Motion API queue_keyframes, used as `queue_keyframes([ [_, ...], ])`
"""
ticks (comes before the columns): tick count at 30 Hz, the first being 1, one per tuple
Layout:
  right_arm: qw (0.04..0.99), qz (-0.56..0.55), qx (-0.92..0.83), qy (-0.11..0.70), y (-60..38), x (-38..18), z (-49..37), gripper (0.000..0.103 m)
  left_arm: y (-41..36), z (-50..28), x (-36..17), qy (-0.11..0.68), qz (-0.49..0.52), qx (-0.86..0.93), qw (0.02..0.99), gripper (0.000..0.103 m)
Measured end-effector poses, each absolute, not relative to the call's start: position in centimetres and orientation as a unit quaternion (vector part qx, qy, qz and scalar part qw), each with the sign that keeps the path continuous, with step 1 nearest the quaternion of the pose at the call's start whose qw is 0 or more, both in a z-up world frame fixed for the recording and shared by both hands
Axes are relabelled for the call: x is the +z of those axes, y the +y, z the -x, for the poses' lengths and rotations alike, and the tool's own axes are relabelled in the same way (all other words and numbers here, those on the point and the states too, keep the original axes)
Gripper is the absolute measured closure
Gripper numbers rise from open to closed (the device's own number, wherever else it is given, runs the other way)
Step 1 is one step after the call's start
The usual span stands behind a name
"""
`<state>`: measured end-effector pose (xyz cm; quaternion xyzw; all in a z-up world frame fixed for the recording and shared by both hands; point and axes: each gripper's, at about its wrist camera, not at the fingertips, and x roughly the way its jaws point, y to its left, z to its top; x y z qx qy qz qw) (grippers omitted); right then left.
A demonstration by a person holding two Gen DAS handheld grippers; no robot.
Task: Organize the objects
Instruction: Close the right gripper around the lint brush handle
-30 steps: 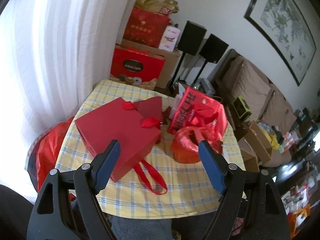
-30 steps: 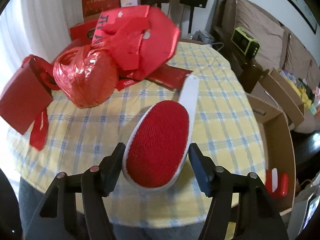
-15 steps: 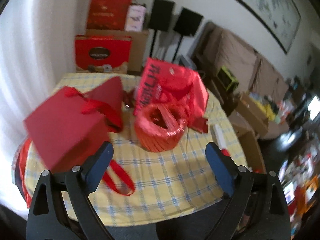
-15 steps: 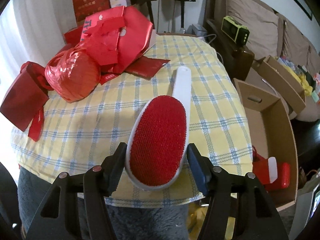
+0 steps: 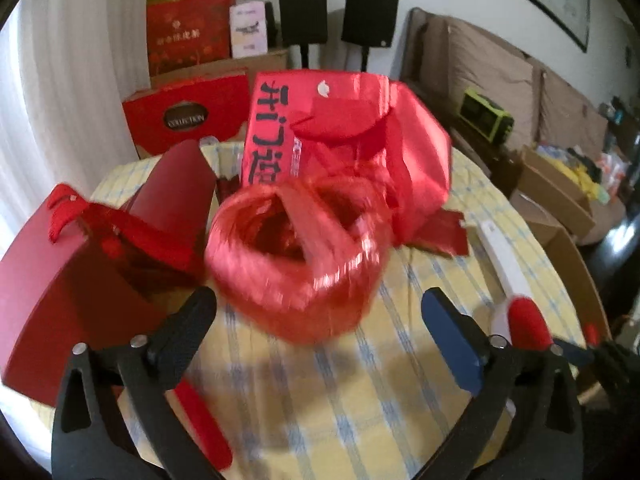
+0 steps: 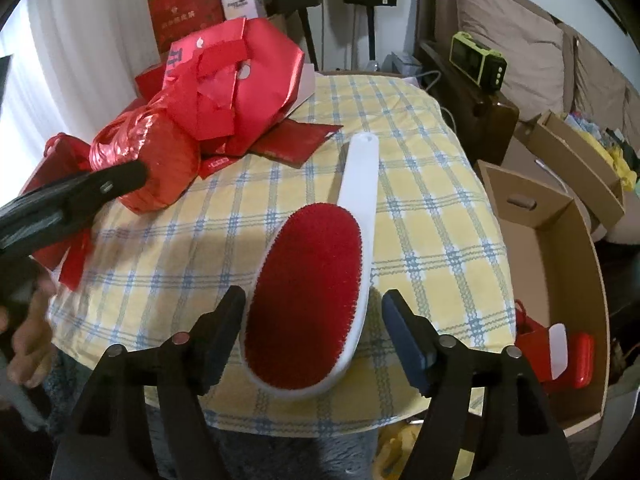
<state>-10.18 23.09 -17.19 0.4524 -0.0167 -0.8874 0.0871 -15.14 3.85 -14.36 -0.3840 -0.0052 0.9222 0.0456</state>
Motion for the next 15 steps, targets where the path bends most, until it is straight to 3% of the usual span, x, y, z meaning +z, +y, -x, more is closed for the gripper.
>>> queue_keyframes([
  [6, 0.095, -0.458, -0.883, -0.035, 23.8, -17.1, 10.4, 0.029, 3.6, 17.1, -15.4, -0.028, 0.380, 0.925, 0.000, 0.000],
  [11, 0.097, -0.457, -0.884, -0.036, 23.8, -16.9, 10.4, 0.029, 2.2, 18.1, -16.6, -0.092, 0.392, 0.915, -0.006, 0.000],
  [15, 0.097, -0.461, -0.881, -0.034, 23.7, -17.2, 10.6, 0.028, 2.5, 19.0, -16.9, -0.085, 0.392, 0.916, -0.007, 0.000],
])
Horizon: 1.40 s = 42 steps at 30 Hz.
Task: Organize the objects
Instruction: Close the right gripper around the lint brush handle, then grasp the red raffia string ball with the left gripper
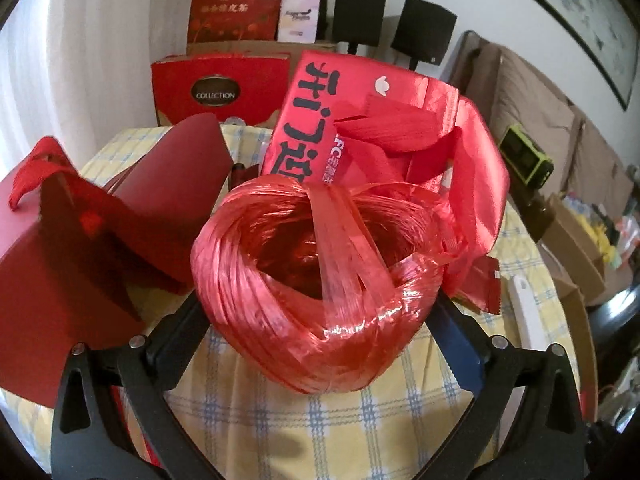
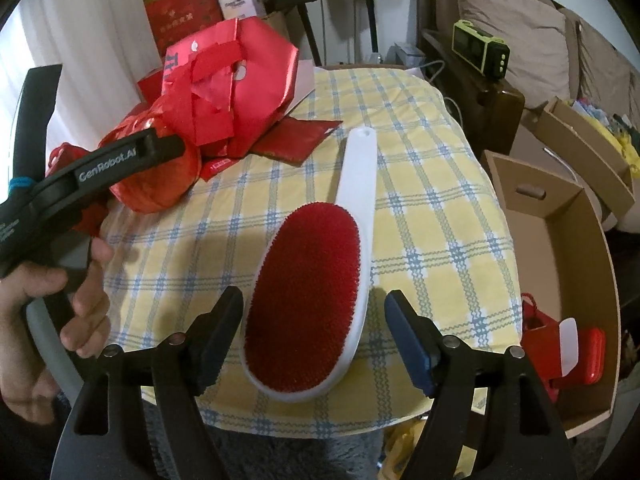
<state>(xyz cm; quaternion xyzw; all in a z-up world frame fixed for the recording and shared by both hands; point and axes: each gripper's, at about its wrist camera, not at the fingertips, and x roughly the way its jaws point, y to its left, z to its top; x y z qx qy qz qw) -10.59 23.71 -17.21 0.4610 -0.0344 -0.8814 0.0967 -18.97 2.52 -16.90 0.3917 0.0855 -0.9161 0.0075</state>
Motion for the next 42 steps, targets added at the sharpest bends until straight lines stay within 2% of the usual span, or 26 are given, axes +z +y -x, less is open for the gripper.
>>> queue_keyframes([
  [8, 0.084, -0.459, -0.884, -0.030, 23.7, -16.9, 10.7, 0.026, 2.9, 18.8, -17.5, 0.080, -0.383, -0.920, 0.018, 0.000],
  [14, 0.071, -0.452, -0.889, -0.023, 23.6, -16.5, 10.9, 0.017, 3.3, 19.7, -18.4, 0.070, -0.416, -0.906, 0.034, 0.000],
  [21, 0.064, -0.464, -0.883, -0.034, 23.9, -17.1, 11.6, 0.016, 2.5, 20.6, -19.2, 0.107, -0.440, -0.891, 0.027, 0.000],
  [28, 0.062, -0.472, -0.879, -0.022, 23.2, -17.4, 12.0, 0.016, 1.9, 20.2, -19.3, 0.125, -0.425, -0.896, 0.017, 0.008],
  [34, 0.053, -0.466, -0.883, 0.037, 21.3, -18.2, 12.2, 0.015, 0.6, 18.7, -19.0, 0.143, -0.415, -0.899, 0.015, 0.009],
  [37, 0.061, -0.458, -0.886, 0.039, 21.2, -18.2, 11.7, 0.021, 0.4, 17.8, -18.4, 0.136, -0.416, -0.899, 0.010, 0.009],
  [39, 0.064, -0.454, -0.888, 0.041, 21.0, -18.0, 11.5, 0.036, 0.5, 17.4, -17.5, 0.126, -0.415, -0.901, 0.004, 0.010],
  [42, 0.063, -0.455, -0.888, 0.035, 21.4, -18.0, 11.3, 0.039, 0.7, 16.6, -15.7, 0.104, -0.407, -0.907, 0.000, 0.010],
])
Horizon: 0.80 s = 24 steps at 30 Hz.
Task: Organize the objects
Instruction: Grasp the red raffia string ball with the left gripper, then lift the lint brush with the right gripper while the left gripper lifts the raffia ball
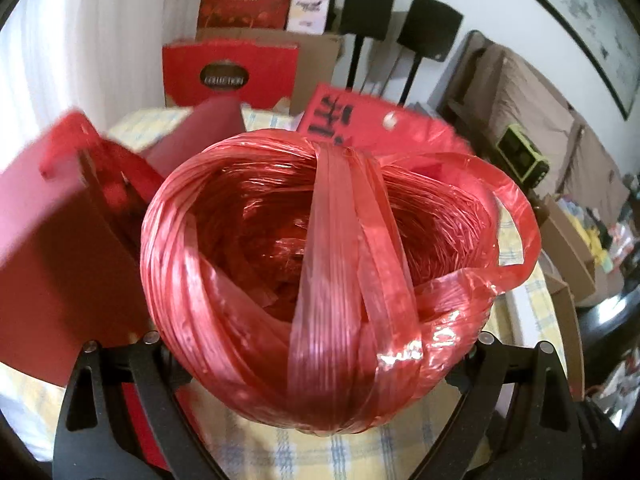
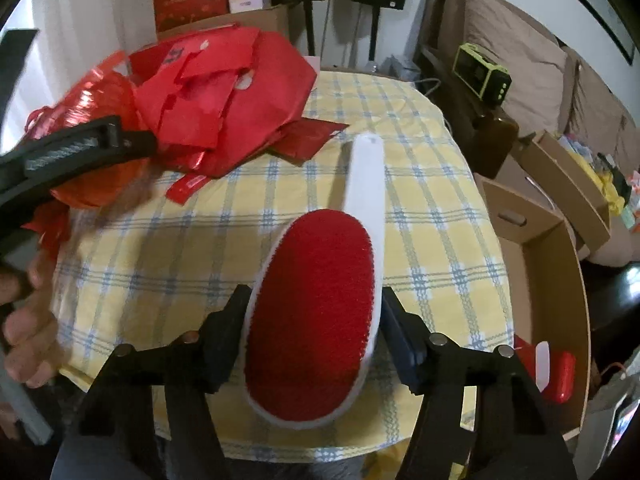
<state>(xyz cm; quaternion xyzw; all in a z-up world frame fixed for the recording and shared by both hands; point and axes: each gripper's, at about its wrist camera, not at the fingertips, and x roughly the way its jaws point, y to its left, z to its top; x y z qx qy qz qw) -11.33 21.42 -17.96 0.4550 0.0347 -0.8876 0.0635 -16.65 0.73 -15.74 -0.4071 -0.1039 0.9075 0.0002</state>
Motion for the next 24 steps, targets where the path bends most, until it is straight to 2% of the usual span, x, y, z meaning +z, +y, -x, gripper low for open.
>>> queue_keyframes([
  [11, 0.065, -0.408, -0.910, -0.029, 24.6, -14.2, 9.5, 0.042, 1.1, 12.9, -8.5, -0.080, 0.346, 0.934, 0.017, 0.010],
  [24, 0.080, -0.344, -0.935, -0.012, 24.4, -9.5, 6.1, 0.042, 1.5, 8.8, -3.2, -0.063, 0.294, 0.953, 0.040, 0.010],
])
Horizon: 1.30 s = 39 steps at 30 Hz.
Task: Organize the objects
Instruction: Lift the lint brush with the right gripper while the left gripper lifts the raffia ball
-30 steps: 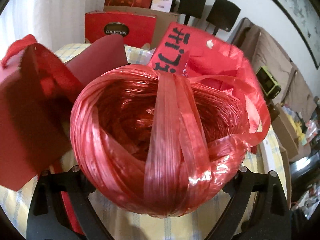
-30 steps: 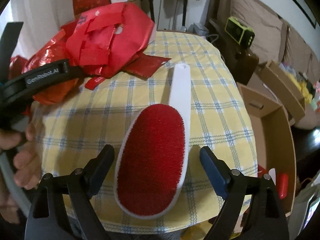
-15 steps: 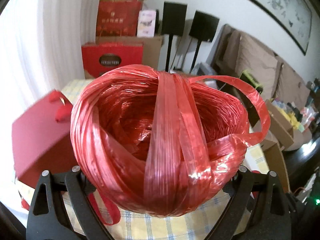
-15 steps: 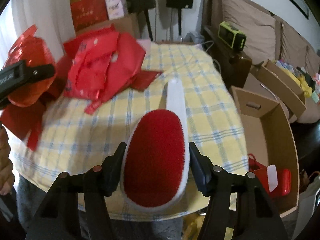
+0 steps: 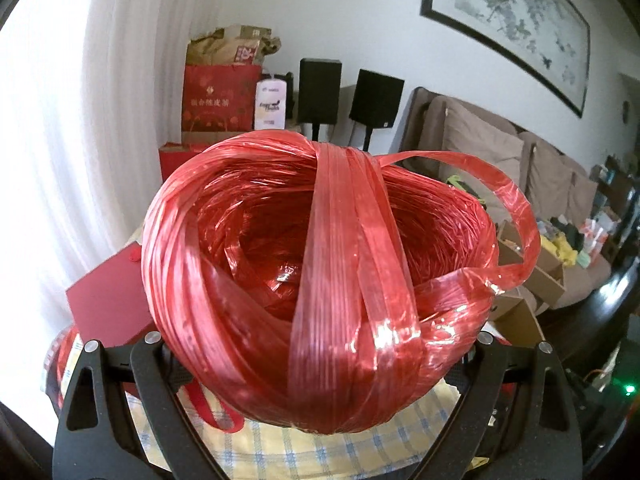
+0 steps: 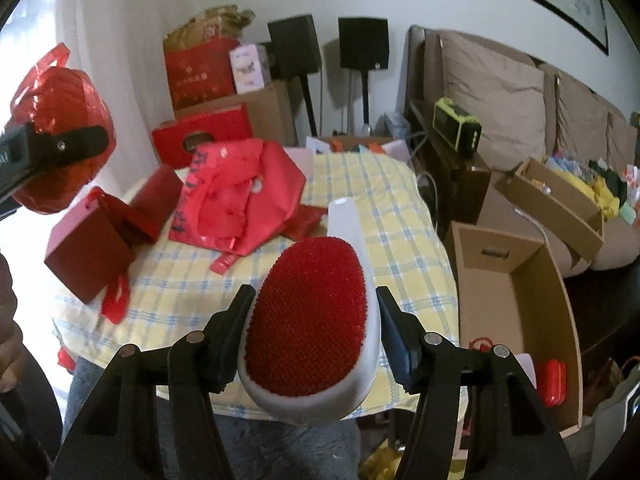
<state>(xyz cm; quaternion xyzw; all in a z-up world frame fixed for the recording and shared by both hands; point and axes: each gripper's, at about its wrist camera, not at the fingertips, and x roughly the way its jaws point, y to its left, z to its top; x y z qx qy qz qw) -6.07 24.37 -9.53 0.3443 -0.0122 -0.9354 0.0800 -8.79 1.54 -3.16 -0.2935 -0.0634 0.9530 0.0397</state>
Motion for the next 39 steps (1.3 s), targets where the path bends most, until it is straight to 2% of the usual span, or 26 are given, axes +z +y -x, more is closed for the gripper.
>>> queue_keyframes([
  [15, 0.101, -0.294, -0.950, 0.002, 25.1, -5.3, 2.8, 0.042, 1.8, 5.0, 1.3, -0.062, 0.248, 0.965, 0.053, 0.010],
  [22, 0.092, -0.282, -0.955, 0.023, 27.3, -4.5, 0.7, 0.042, 2.0, 4.7, 1.1, -0.068, 0.252, 0.964, 0.046, 0.010],
  [35, 0.049, -0.286, -0.957, -0.009, 35.4, -4.6, -2.1, 0.044, 6.5, 4.9, 0.4, -0.061, 0.270, 0.959, 0.064, 0.010],
  [37, 0.043, -0.285, -0.958, -0.010, 36.5, -4.7, -2.5, 0.051, 7.3, 4.8, 0.5, -0.065, 0.272, 0.957, 0.075, 0.010],
  [38, 0.044, -0.286, -0.957, -0.012, 37.0, -4.7, -2.7, 0.066, 7.8, 4.7, 0.6, -0.064, 0.271, 0.957, 0.077, 0.010],
  [39, 0.046, -0.291, -0.955, -0.016, 37.4, -4.8, -2.6, 0.075, 8.3, 4.5, 0.7, -0.059, 0.269, 0.958, 0.078, 0.010],
])
